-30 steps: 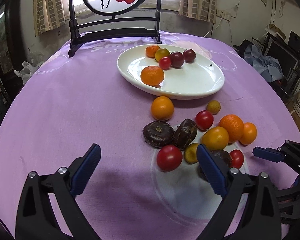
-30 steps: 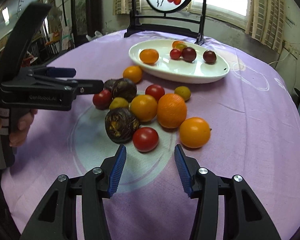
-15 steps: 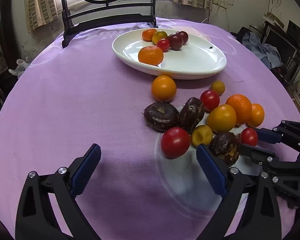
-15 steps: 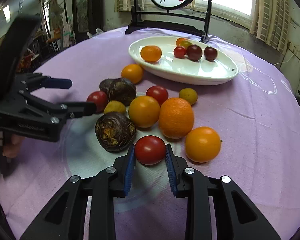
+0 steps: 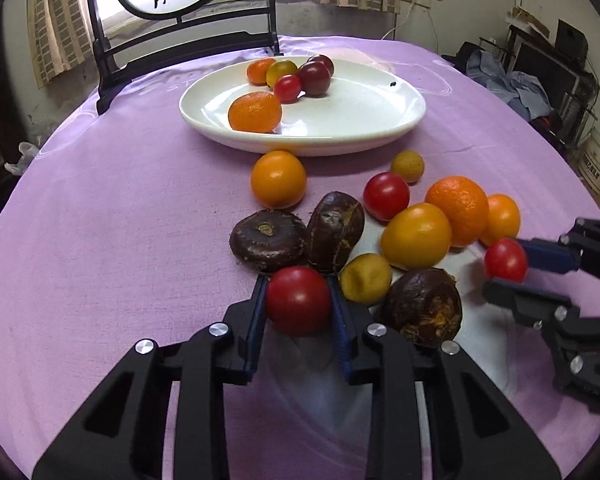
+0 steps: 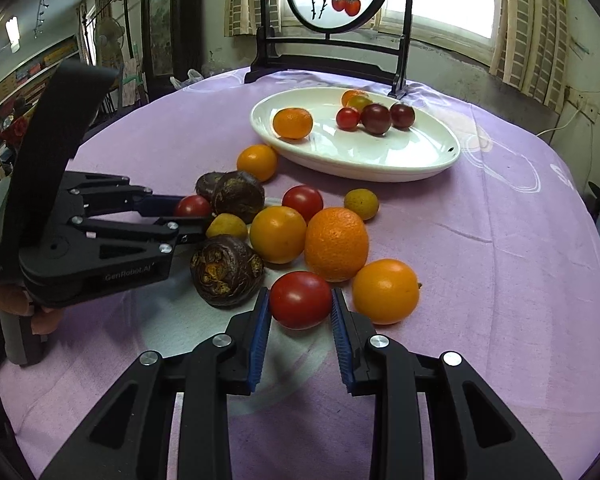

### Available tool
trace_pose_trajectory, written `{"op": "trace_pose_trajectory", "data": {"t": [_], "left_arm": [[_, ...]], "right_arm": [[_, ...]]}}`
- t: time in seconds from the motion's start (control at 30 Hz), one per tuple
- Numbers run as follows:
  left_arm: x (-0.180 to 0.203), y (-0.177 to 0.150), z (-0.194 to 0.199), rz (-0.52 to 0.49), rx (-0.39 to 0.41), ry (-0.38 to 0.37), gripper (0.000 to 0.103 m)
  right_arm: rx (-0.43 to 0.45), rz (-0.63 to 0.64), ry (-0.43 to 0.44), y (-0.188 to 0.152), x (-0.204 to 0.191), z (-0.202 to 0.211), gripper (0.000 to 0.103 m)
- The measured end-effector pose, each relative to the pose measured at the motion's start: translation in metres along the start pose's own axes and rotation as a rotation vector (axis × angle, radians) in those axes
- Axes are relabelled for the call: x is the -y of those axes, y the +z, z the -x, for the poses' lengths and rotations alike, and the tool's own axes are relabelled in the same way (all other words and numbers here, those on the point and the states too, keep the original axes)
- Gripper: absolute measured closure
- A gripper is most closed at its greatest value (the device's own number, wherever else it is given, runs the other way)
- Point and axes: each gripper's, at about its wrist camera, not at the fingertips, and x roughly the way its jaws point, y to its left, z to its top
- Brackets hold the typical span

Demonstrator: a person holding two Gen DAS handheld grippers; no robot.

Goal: Organize fruits
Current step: 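Grasp a red tomato with the right tool while the left tool grasps another red tomato, then lower both red tomatoes onto the white plate and open both tools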

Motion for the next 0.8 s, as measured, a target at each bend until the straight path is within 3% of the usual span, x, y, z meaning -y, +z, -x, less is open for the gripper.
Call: {"op": "trace_pose_trajectory", "data": {"t": [0.23,0.3,0.5,0.63,0.8], "left_arm": [[-0.016,0.006,0.011,0.077,-0.028,-0.061,0.074],[-0.026,0.015,0.029,0.139,0.024,-0.098,0.074],[-0.029,0.057,0.044,0.084,0.085,-0.026,0.074],[-0.039,0.094,0.034,0.133,0.117,-0.004,0.074],[-0.051,0.125,-0.003,0.196,0.100,0.059,0.074]], "right_arm": [[0.070,-0.043,-0.013,0.004,0.013,0.011,0.073],[0.087,-0.069,-0.004,0.007,0.019,0.012,0.073],[0.131,-0.188,0.007,0.031,0.043,0.019,0.073],[0.136,-0.162,-0.013,0.062,0.045,0.008,0.073],[0.109,-0.161,-0.005,0.093,0.048,-0.024,0.073]]}}
